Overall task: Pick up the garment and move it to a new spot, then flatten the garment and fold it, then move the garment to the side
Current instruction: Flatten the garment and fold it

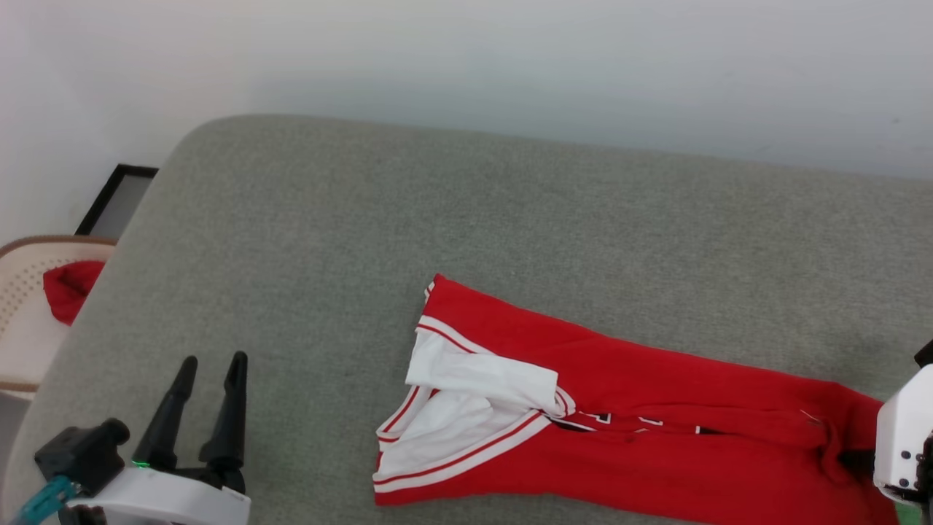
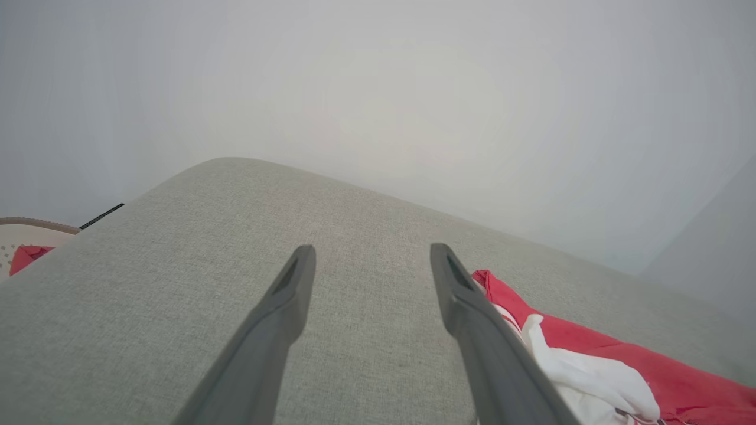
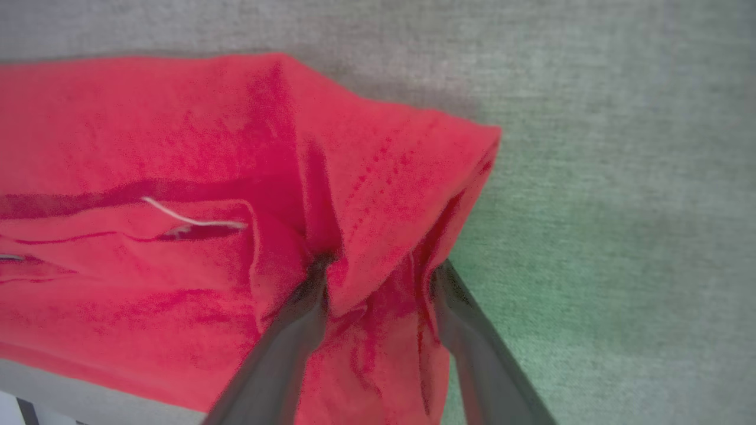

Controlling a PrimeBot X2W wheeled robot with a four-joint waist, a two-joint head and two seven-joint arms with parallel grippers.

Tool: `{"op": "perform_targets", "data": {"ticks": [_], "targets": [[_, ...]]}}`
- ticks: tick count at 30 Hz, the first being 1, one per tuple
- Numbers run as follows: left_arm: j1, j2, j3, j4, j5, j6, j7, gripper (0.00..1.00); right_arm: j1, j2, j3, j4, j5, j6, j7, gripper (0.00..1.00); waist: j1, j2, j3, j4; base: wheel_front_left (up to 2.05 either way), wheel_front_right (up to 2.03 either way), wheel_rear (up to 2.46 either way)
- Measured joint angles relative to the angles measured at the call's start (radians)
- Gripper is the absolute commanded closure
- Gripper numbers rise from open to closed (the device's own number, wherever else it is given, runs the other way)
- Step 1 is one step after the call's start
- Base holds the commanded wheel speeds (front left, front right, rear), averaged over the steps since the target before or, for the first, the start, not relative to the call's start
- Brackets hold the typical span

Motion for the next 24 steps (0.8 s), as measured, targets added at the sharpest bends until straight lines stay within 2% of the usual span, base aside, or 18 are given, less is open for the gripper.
{"op": "perform_targets", "data": {"ticks": [10, 19, 24], "targets": [[0.035, -0.032, 0.046, -0.049, 0.031, 0.0, 0.0, 0.0, -0.019, -0.067, 0.092, 0.026, 0.132, 0.001, -0.046, 1.0, 0.0, 0.0, 0.019, 0.006, 0.0, 0.0, 0.0], [0.088, -0.038, 0.086, -0.094, 0.044, 0.0, 0.0, 0.0, -0.022, -0.157, 0.117, 0.075, 0.161, 0.002, -0.108, 1.0, 0.0001, 0.0, -0.008, -0.017, 0.0, 0.0, 0.0], [0.113, -0.047, 0.099, -0.11, 0.063, 0.0, 0.0, 0.0, -0.023, -0.215, 0.094, 0.122, 0.156, 0.001, -0.14, 1.0, 0.0, 0.0, -0.029, -0.038, 0.0, 0.0, 0.0]]}}
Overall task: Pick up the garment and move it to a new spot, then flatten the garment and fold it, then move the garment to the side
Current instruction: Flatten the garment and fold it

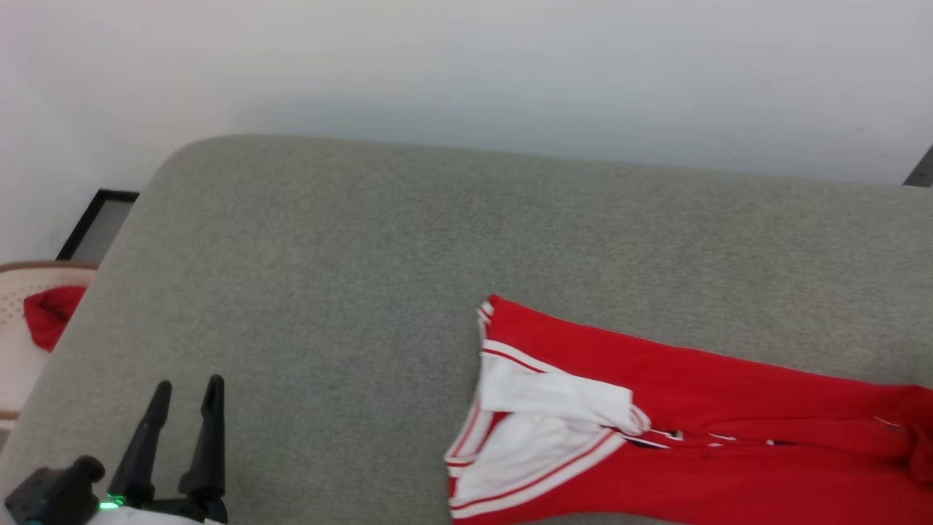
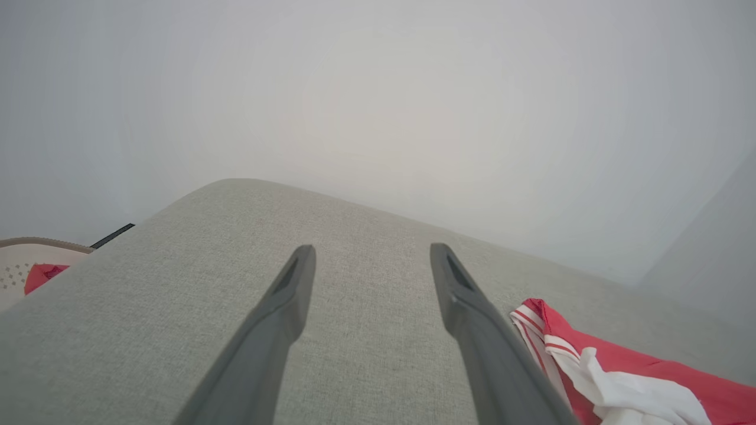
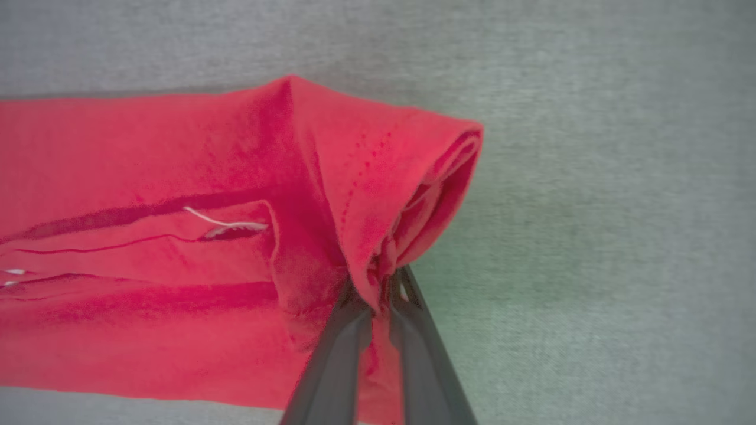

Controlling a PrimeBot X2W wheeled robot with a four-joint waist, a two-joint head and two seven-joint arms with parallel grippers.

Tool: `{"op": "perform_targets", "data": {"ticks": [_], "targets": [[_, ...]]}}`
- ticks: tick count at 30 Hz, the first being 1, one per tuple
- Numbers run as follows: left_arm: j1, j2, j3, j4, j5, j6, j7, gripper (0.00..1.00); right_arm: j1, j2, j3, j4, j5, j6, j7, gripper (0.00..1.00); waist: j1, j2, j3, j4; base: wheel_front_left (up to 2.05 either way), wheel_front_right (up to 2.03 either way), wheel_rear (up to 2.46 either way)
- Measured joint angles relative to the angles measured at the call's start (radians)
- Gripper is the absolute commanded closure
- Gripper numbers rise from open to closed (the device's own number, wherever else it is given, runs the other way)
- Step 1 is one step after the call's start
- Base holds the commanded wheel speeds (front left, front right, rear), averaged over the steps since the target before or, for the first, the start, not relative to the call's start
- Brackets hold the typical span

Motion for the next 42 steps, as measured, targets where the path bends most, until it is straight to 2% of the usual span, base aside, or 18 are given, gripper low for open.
{"op": "perform_targets", "data": {"ticks": [4, 11, 19, 26, 32, 36, 42], "targets": [[0.017, -0.003, 0.0, 0.0, 0.006, 0.0, 0.0, 0.0, -0.001, -0.026, -0.003, 0.029, -0.017, 0.0, -0.016, 1.0, 0.0, 0.0, -0.017, -0.016, 0.0, 0.0, 0.0], [0.06, -0.016, 0.015, 0.004, 0.008, 0.0, 0.0, 0.0, -0.013, -0.007, 0.046, -0.016, 0.018, 0.0, 0.005, 1.0, 0.0, 0.0, -0.063, -0.044, 0.0, 0.0, 0.0], [0.083, -0.023, 0.019, 0.001, 0.008, 0.0, 0.0, 0.0, -0.004, 0.096, 0.062, -0.222, 0.149, 0.0, 0.093, 1.0, -0.0001, 0.0, -0.112, -0.067, 0.0, 0.0, 0.0], [0.079, -0.03, 0.003, 0.001, 0.008, 0.0, 0.0, 0.0, 0.002, 0.236, 0.093, -0.349, 0.151, 0.0, 0.137, 1.0, 0.0, 0.0001, -0.123, -0.048, 0.0, 0.0, 0.0], [0.049, -0.044, -0.034, 0.012, 0.016, 0.0, 0.0, 0.0, -0.028, 0.345, 0.128, -0.334, 0.13, 0.0, 0.129, 1.0, 0.0, 0.0, -0.123, -0.009, 0.0, 0.0, 0.0], [0.019, -0.046, -0.068, 0.022, 0.016, 0.0, 0.0, 0.0, -0.055, 0.406, 0.156, -0.288, 0.101, -0.001, 0.086, 1.0, 0.0, 0.0, -0.122, 0.023, 0.0, 0.0, 0.0], [-0.029, -0.051, -0.121, 0.045, 0.007, 0.0, 0.0, 0.0, -0.091, 0.455, 0.187, -0.183, 0.054, -0.001, 0.004, 1.0, 0.0, 0.0, -0.118, 0.078, 0.0, 0.0, 0.0]]}}
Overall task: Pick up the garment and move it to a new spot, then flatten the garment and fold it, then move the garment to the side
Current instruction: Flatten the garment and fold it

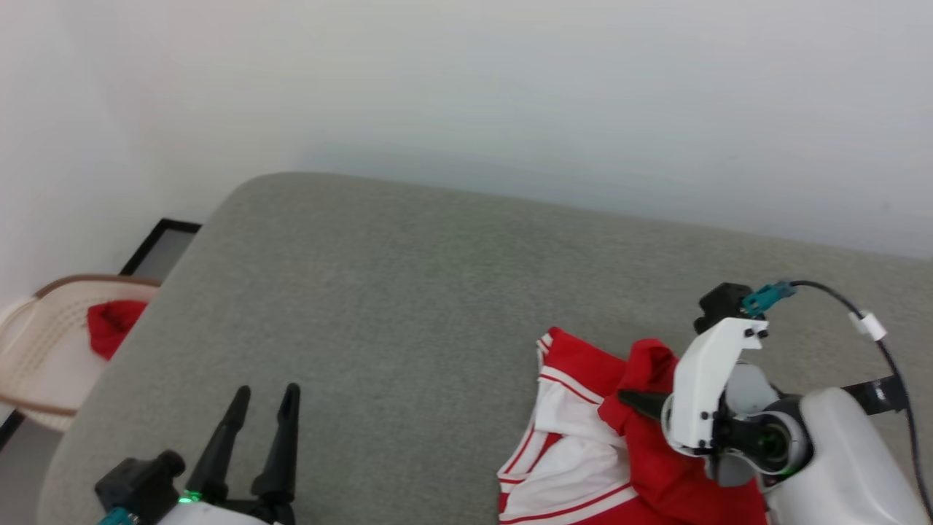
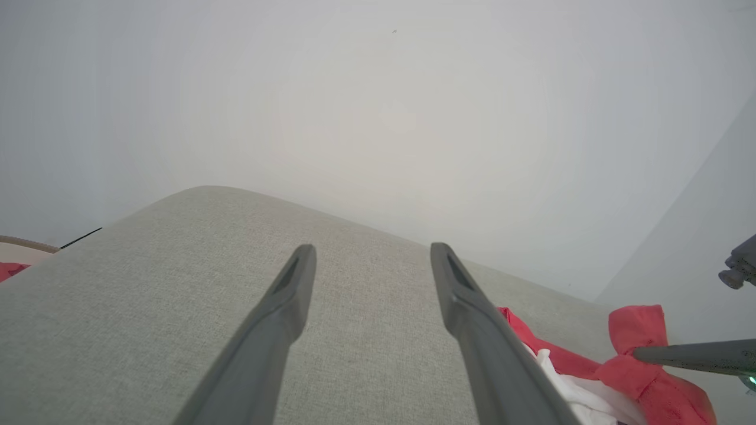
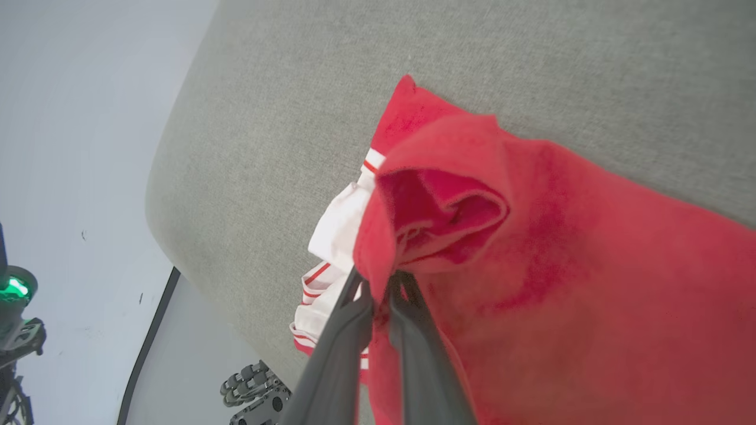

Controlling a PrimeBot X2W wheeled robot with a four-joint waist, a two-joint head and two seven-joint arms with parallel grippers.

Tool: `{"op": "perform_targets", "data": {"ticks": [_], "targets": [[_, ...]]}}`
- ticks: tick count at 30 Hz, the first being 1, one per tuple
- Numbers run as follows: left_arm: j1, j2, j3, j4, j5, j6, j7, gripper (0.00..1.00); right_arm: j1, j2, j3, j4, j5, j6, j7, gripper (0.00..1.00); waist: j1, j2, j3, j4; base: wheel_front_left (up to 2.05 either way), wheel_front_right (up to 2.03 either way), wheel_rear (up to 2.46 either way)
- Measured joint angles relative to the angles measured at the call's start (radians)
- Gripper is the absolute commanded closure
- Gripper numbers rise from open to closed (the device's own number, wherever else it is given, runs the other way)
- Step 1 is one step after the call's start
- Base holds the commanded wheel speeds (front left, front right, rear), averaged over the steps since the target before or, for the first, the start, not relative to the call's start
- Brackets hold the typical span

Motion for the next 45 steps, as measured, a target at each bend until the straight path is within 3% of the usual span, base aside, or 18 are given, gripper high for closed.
{"op": "perform_targets", "data": {"ticks": [12, 13, 15, 16, 17, 26, 33, 39, 45], "targets": [[-0.05, -0.003, -0.049, 0.029, -0.019, 0.0, 0.0, 0.0, -0.084, 0.051, 0.05, 0.259, -0.03, 0.0, -0.172, 1.0, 0.0001, 0.0, 0.015, 0.079, 0.0, 0.0, 0.0], [-0.051, -0.003, -0.051, 0.03, -0.02, 0.0, 0.0, 0.0, -0.093, 0.052, 0.055, 0.277, -0.03, 0.0, -0.186, 0.75, 0.0, 0.0, 0.016, 0.082, 0.0, 0.0, 0.0], [-0.051, -0.002, -0.051, 0.033, -0.023, 0.0, 0.0, 0.0, -0.111, 0.053, 0.084, 0.299, -0.03, 0.0, -0.204, 0.47, 0.0, 0.0, 0.017, 0.083, 0.0, 0.0, 0.0], [-0.051, -0.002, -0.049, 0.033, -0.025, 0.0, 0.0, 0.0, -0.119, 0.053, 0.093, 0.306, -0.027, 0.0, -0.209, 0.05, 0.0, 0.0, 0.016, 0.082, 0.0, 0.0, 0.0], [-0.05, 0.0, -0.044, 0.033, -0.025, 0.0, 0.0, 0.0, -0.126, 0.053, 0.105, 0.311, -0.017, 0.0, -0.215, 0.0, 0.0, 0.0, 0.016, 0.079, 0.0, 0.0, 0.0], [-0.031, 0.001, 0.003, 0.034, -0.027, 0.0, 0.0, 0.0, -0.157, 0.052, 0.177, 0.251, 0.082, 0.0, -0.253, 0.0, 0.0, 0.0, 0.008, 0.032, 0.0, 0.0, 0.0], [-0.005, 0.002, 0.041, 0.016, -0.026, 0.0, 0.0, 0.0, -0.147, -0.009, 0.22, 0.082, 0.161, 0.0, -0.299, 0.0, 0.0, 0.0, 0.003, -0.029, 0.0, 0.0, 0.0], [0.015, 0.002, 0.061, -0.004, -0.008, 0.0, 0.0, 0.0, -0.094, -0.148, 0.276, -0.095, 0.175, 0.0, -0.404, 0.0, 0.0, 0.0001, 0.0, -0.097, 0.0, 0.0, 0.0], [0.026, 0.006, 0.081, -0.016, 0.011, 0.0, 0.0, 0.0, -0.036, -0.298, 0.315, -0.19, 0.142, 0.0, -0.612, 0.0, 0.0, 0.0, -0.003, -0.165, 0.0, 0.0, 0.0]]}}
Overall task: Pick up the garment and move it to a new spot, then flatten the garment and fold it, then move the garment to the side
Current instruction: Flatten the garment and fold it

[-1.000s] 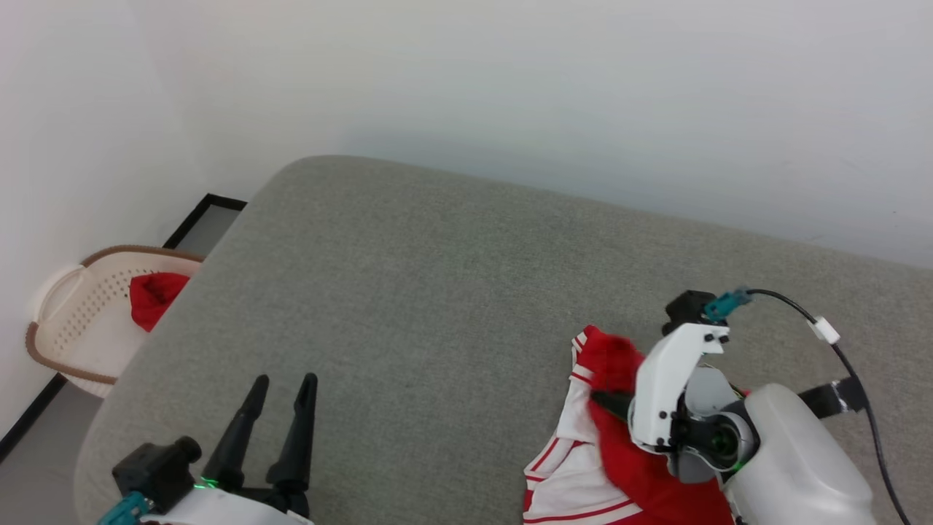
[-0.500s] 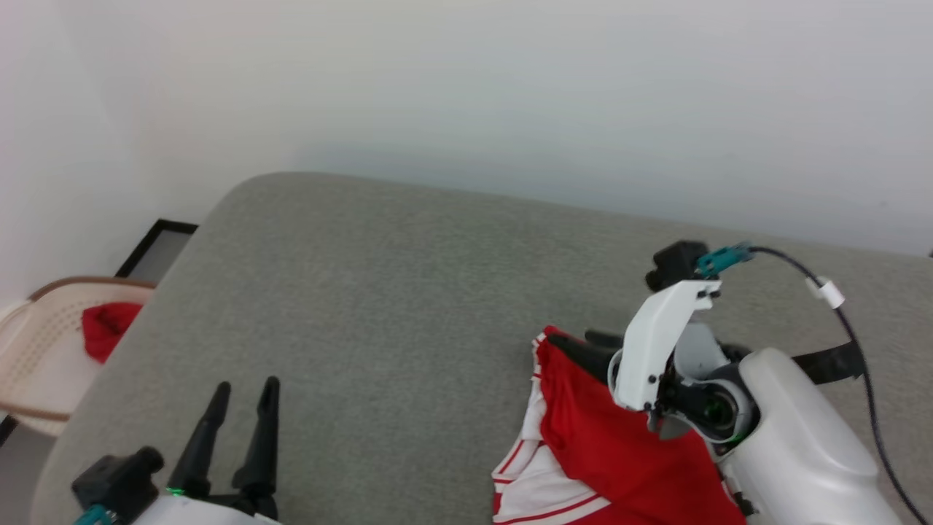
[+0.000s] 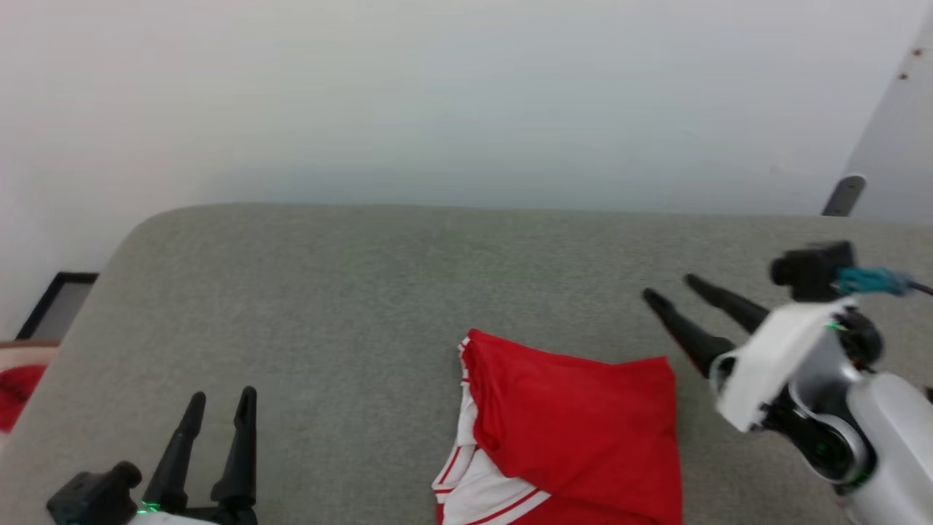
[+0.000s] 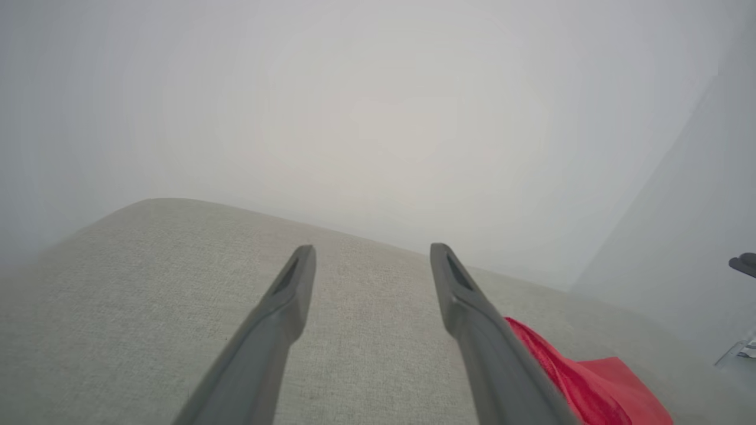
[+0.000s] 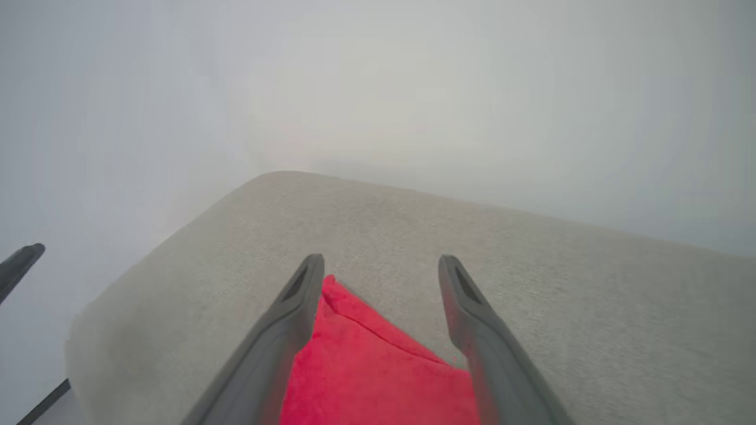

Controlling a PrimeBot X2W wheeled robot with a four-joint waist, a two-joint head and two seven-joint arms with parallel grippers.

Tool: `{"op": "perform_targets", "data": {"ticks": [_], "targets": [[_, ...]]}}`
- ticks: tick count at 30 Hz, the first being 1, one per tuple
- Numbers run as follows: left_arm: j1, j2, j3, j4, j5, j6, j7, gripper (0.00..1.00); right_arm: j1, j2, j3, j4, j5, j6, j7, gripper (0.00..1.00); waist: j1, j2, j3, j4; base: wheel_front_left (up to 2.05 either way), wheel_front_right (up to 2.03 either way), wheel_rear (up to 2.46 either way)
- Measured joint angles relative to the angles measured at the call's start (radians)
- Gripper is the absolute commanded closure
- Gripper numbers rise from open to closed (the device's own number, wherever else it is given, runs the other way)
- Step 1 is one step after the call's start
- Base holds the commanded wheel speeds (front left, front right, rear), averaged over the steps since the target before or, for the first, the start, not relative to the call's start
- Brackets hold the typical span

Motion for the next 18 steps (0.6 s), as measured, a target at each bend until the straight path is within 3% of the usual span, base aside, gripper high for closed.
{"op": "perform_targets", "data": {"ticks": [8, 12, 18], "targets": [[0.031, 0.004, 0.018, -0.015, 0.029, 0.0, 0.0, 0.0, 0.087, -0.152, 0.032, -0.002, -0.109, 0.0, -0.327, 0.0, 0.0, 0.0, -0.01, -0.068, 0.0, 0.0, 0.0], [0.049, 0.007, 0.024, -0.018, 0.045, 0.0, 0.0, 0.0, 0.136, -0.168, 0.0, 0.051, -0.156, 0.0, -0.456, 0.0, 0.0, 0.0, -0.02, -0.087, 0.0, 0.0, 0.0], [0.07, 0.019, 0.029, -0.018, 0.077, 0.0, 0.0, 0.0, 0.218, -0.152, -0.06, 0.126, -0.176, 0.0, -0.512, 0.0, 0.0, 0.0, -0.037, -0.095, 0.0, 0.0, 0.0]]}}
